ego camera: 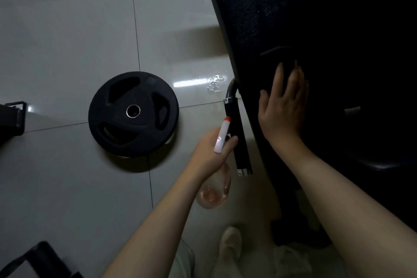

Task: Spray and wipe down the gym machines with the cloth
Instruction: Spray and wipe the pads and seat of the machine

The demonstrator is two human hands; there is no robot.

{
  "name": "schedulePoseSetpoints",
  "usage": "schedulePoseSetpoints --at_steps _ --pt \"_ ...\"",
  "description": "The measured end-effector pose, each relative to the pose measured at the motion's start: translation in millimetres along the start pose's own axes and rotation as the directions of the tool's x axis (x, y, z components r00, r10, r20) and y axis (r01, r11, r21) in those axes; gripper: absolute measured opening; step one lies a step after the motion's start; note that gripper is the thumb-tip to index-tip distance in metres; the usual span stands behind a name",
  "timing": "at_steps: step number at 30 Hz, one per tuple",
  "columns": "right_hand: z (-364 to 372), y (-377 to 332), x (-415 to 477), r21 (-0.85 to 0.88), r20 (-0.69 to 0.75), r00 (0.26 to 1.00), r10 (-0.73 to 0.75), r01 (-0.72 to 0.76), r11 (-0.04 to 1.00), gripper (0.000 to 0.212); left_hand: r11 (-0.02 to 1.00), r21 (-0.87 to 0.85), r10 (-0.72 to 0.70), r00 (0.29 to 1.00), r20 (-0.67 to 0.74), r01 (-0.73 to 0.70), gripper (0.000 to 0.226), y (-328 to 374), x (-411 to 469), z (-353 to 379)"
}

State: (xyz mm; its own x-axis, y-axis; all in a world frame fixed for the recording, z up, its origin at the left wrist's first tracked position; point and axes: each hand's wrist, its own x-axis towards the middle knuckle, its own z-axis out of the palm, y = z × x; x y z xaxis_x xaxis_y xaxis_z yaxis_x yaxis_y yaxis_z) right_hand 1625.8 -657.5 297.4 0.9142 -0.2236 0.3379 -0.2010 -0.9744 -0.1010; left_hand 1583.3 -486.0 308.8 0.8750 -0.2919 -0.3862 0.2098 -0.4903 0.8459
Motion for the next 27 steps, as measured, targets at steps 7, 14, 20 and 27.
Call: schedulePoseSetpoints --at_steps 7,14,20,27 --pt "5.0 0.9 -0.8 0.022 -0.057 0.998 -0.006 0.007 1.0 0.056 0.998 -0.01 -0.058 0.995 -0.076 0.058 0.024 -0.9 4.6 0.8" --pt "1.6 0.3 -0.2 0.051 -0.037 0.999 0.005 -0.003 0.999 0.057 0.998 0.047 -0.039 0.998 0.04 0.037 0.016 -4.7 -12.9 6.1" --pt "-6.2 -0.6 -1.7 0.131 0.033 0.999 0.033 -0.037 0.991 0.058 0.995 0.085 -0.06 0.997 0.043 0.057 0.034 -18.7 -28.7 13.9" --pt "-20.6 -2.7 -11.6 0.214 0.066 0.996 0.055 -0.068 0.974 0.049 0.993 0.118 -0.042 0.994 0.101 0.03 0.018 -27.5 -47.3 16.1"
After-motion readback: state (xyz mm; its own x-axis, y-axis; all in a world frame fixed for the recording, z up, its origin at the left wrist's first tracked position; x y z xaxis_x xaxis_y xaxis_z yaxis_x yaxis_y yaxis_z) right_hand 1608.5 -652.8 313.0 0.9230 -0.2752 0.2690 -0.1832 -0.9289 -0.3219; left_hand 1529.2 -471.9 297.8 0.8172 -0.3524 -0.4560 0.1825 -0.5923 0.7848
